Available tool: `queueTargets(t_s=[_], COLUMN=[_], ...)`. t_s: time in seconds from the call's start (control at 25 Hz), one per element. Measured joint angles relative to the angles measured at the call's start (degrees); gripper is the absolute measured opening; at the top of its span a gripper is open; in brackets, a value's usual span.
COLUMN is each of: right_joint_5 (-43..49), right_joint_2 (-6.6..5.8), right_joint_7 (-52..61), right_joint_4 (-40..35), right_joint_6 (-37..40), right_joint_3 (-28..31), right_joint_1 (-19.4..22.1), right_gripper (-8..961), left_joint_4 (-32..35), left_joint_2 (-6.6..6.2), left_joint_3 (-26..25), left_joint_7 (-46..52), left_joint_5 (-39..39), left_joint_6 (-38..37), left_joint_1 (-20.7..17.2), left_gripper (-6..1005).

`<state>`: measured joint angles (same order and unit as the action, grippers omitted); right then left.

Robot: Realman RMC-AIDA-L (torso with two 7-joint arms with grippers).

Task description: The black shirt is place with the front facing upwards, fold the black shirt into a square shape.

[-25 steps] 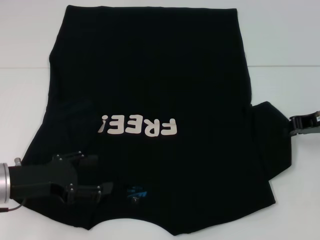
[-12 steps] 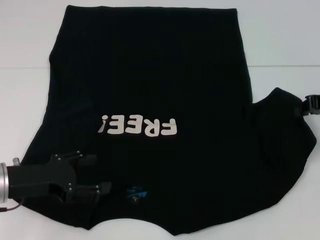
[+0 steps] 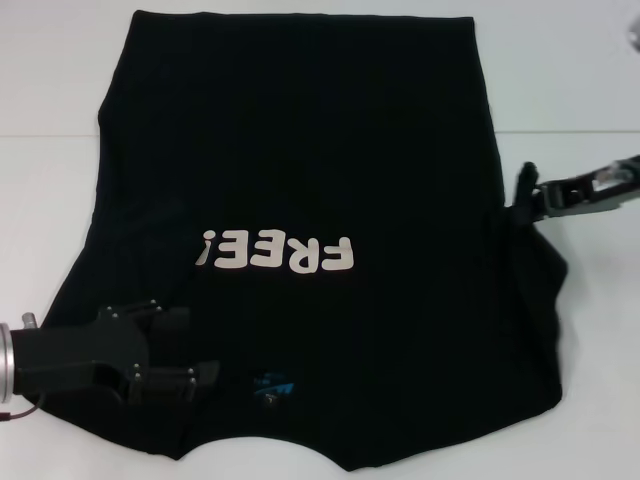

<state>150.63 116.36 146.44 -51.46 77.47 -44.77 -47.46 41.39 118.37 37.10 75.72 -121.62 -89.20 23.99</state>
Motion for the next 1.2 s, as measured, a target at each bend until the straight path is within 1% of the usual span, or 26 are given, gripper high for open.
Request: queueTargets(t_s=[0.24,0.32,0.44,0.56,0.64,0.72,0.84,0.92,1.04,1.08,1.16,1.2], right_joint_5=[0.0,-0.8,-6.3,-15.2,-21.1,-26.1,-29.4,-29.9,-30.8,-31.7,-34.1,-34.8], right_joint_2=[1.72,2.08,2.26,1.98,1.71,1.60,1.81,2.68,3.77,3.89,3.82,3.79], right_joint_7=[0.6,0.4,-3.0,-9.0,-13.2,-19.1,-28.0,-36.9,-50.1,-55.1,-63.7,-67.3], right_joint_4=[3.4,4.9,7.6,10.5,12.0,13.1,13.7,14.2,15.9,16.9,19.7,20.6], right_joint_6=[-2.5,-3.6,-5.3,-5.9,-6.5,-6.8,-6.4,-5.5,-3.4,-2.6,-1.0,-0.2], right_joint_3=[-0.4,-0.2,-0.1,0.3,0.3,0.3,0.0,-0.2,-0.9,-1.1,-1.3,-1.3], right_joint_1=[-3.3,-4.0,-3.8,-2.1,-0.4,1.9,4.7,6.6,9.0,9.7,10.9,11.4], right_gripper=[51,55,60,184,267,329,421,482,595,636,718,759], left_joint_4=[-0.2,-0.3,-0.7,-0.8,-1.0,-1.3,-1.5,-1.5,-1.2,-1.2,-0.9,-0.6], left_joint_2=[-0.26,-0.26,-0.26,-0.14,0.06,0.06,-0.53,-1.58,-3.68,-4.42,-6.39,-6.97], left_joint_3=[-0.4,-1.1,-2.2,-3.7,-6.3,-8.5,-10.6,-11.0,-10.9,-10.7,-9.9,-9.7], left_joint_7=[1.2,1.3,1.3,1.5,2.5,4.9,12.6,18.4,28.0,31.3,38.6,40.7], left_joint_5=[0.3,0.4,0.5,0.5,0.6,0.6,0.7,0.7,0.5,0.1,-1.1,-1.7], left_joint_6=[-0.1,-0.1,-0.2,-0.3,-0.3,-0.6,-1.6,-3.2,-6.1,-6.6,-7.4,-7.6], left_joint_1=[-0.1,-0.2,-0.2,-0.2,-0.2,-0.1,0.3,0.4,0.7,0.8,1.3,1.5], left_gripper=[908,908,907,907,907,907,907,907,907,906,906,906])
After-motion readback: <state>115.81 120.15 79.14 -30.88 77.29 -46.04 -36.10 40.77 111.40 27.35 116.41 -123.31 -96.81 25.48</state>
